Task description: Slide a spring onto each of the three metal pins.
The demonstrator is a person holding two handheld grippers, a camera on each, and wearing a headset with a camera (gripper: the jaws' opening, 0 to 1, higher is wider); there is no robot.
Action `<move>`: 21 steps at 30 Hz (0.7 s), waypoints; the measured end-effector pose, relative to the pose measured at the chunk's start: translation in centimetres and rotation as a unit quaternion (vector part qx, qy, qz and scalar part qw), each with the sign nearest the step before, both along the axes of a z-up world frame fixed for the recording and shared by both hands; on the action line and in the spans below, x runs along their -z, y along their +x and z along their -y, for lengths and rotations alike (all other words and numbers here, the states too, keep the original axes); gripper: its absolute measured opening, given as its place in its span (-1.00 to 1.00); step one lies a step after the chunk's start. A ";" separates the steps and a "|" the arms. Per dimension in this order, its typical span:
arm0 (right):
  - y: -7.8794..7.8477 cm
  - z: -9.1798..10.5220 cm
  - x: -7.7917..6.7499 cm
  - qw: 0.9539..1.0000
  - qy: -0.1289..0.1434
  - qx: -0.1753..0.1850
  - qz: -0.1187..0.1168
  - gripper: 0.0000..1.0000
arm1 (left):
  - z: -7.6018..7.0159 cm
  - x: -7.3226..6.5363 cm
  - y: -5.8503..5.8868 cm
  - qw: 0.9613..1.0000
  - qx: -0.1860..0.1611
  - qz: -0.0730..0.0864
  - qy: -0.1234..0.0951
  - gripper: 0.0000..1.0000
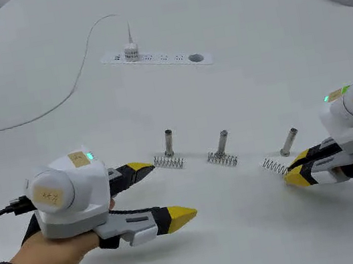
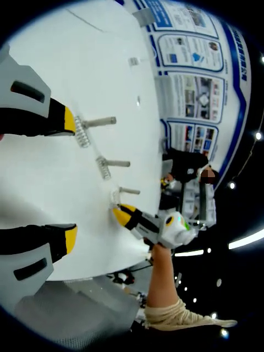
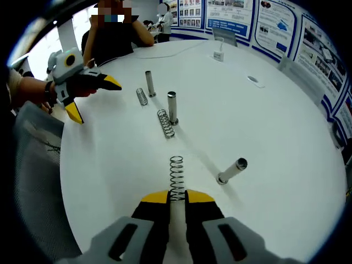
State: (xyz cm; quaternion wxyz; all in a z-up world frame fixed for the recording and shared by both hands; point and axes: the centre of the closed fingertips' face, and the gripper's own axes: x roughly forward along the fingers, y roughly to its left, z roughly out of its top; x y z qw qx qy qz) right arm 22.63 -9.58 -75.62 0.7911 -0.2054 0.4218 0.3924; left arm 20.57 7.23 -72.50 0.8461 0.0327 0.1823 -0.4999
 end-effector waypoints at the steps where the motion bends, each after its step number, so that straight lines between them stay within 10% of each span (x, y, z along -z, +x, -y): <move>1: -0.2 -0.3 0.0 1.000 0.000 -0.006 -0.002 -0.77 | 0.2 0.1 -0.1 1.000 0.004 0.000 -0.001 0.30; 21: -3.2 -6.0 -2.4 0.990 0.018 -0.143 -0.003 -0.77 | 3.1 0.0 -0.9 0.998 0.054 0.009 0.003 -0.05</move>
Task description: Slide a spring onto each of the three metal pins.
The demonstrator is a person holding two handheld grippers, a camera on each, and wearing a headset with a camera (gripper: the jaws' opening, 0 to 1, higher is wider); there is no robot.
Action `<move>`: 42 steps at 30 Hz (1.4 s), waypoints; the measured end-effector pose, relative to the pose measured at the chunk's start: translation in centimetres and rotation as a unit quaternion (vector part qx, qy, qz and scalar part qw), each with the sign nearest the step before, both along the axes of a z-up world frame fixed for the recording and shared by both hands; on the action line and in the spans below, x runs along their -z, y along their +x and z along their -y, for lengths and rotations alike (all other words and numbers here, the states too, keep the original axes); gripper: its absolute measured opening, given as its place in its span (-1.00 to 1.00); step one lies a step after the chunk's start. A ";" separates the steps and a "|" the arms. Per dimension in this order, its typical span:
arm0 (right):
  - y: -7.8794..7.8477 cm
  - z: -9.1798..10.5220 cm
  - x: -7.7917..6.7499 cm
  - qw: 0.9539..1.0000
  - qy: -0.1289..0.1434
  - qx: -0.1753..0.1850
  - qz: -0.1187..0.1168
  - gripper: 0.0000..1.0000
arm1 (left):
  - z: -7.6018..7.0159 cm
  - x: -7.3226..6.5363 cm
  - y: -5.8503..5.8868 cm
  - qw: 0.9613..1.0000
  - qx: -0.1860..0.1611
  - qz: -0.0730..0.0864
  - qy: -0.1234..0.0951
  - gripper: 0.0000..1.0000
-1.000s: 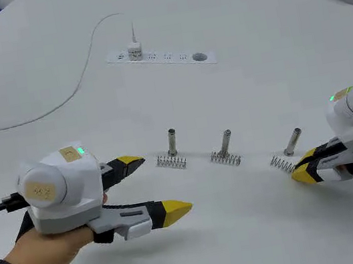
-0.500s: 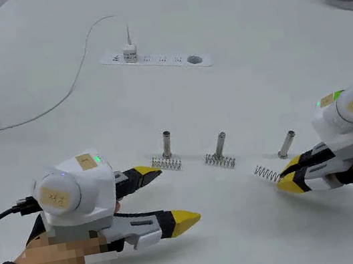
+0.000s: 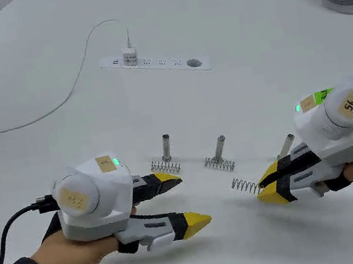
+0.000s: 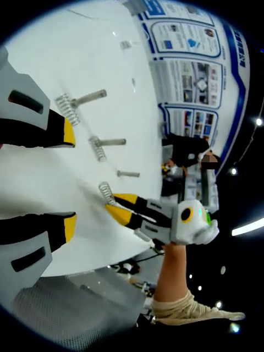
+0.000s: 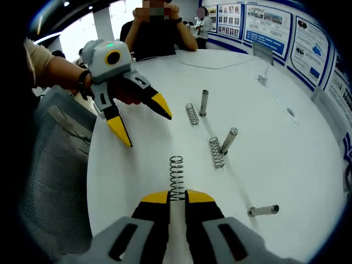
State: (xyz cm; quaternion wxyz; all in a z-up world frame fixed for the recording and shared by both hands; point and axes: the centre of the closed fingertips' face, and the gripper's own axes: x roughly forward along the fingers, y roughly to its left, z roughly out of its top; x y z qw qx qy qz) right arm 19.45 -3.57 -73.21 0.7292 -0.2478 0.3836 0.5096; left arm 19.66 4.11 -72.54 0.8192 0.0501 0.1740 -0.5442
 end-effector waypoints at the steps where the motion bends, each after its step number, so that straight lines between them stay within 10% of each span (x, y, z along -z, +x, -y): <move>1: -0.1 -0.2 -0.1 1.000 0.001 -0.005 0.000 -0.77 | 0.1 0.0 0.0 1.000 0.002 0.001 0.001 -0.07; 42: -3.4 -3.6 -1.1 0.986 -0.032 -0.164 0.010 -0.77 | 3.2 -0.8 -3.1 0.994 0.104 0.042 0.007 -0.74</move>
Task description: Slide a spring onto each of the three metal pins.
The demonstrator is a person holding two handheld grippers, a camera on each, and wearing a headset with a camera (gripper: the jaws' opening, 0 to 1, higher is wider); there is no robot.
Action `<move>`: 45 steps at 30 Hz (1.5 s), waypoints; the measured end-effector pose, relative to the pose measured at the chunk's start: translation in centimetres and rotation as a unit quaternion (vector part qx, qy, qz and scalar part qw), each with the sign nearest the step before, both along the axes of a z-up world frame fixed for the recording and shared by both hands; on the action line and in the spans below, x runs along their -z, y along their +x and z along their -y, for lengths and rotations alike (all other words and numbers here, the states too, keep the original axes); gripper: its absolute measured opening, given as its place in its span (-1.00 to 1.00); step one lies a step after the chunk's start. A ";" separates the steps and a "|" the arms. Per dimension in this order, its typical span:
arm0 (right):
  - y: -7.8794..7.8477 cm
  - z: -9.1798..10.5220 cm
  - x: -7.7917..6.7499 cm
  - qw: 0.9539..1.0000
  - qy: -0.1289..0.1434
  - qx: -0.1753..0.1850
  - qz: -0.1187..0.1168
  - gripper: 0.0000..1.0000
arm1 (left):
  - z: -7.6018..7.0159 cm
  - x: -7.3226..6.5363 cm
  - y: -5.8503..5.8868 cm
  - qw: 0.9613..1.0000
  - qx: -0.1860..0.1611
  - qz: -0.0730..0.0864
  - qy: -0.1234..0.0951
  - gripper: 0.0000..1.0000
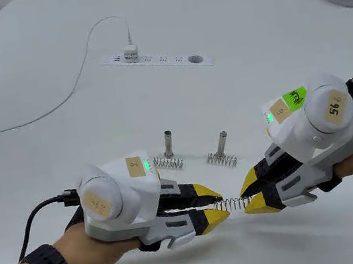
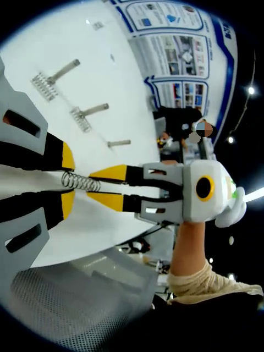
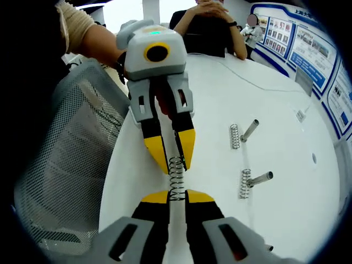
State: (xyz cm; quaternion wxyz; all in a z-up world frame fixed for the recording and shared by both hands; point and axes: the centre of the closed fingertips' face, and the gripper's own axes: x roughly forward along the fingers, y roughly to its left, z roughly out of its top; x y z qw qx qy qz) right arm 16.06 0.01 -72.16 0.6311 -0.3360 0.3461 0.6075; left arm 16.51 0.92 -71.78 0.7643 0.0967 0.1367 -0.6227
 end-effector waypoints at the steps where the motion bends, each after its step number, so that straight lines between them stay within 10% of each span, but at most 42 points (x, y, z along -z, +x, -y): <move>1: 0.0 0.0 -0.1 1.000 0.001 0.000 0.000 -0.77 | 0.0 0.1 0.0 1.000 0.000 0.000 0.001 -0.75; 23: -0.6 -3.1 -3.4 0.999 0.047 -0.012 0.009 -0.77 | 0.2 0.3 -0.7 1.000 0.003 -0.007 0.007 -0.78; 45: -0.4 -3.4 -3.3 0.998 0.055 0.011 0.002 -0.74 | 0.4 -0.1 -0.3 1.000 -0.004 -0.003 -0.006 -0.78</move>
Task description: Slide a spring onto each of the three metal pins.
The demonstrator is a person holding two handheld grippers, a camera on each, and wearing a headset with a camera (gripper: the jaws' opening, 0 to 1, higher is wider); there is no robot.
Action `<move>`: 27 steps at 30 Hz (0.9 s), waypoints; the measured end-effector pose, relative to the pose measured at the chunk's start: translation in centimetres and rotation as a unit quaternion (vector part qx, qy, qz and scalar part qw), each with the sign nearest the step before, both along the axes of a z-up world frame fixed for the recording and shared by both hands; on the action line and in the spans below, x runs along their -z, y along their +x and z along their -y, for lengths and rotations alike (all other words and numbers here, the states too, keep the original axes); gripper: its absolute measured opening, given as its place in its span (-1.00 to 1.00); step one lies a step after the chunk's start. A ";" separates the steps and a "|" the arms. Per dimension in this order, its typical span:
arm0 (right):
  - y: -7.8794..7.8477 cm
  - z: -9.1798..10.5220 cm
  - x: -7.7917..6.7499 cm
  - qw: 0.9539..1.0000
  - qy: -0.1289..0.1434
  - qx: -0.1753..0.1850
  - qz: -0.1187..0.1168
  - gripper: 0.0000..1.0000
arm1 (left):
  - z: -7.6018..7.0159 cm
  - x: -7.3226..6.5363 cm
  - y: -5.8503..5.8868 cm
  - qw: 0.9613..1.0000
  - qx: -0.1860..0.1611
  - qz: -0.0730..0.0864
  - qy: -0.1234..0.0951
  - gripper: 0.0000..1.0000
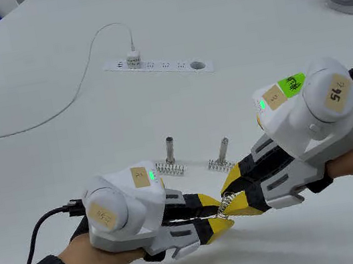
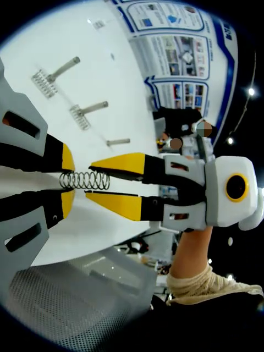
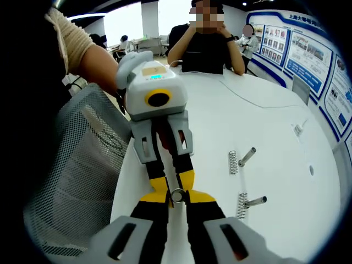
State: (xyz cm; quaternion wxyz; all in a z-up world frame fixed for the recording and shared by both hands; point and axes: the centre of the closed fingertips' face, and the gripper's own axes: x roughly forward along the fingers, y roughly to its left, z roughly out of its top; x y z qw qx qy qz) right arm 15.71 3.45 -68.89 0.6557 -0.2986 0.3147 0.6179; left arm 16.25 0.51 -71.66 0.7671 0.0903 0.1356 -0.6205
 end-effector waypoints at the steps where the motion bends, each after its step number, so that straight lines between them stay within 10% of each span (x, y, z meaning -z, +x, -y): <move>1: 0.0 0.0 0.0 1.000 0.000 0.000 0.000 -0.76 | 0.0 0.0 0.0 1.000 0.000 0.000 0.000 -0.78; 27: 2.4 2.5 -1.0 0.998 -0.002 0.054 0.024 -0.76 | -3.8 -0.7 3.1 0.997 -0.077 -0.001 -0.012 -0.43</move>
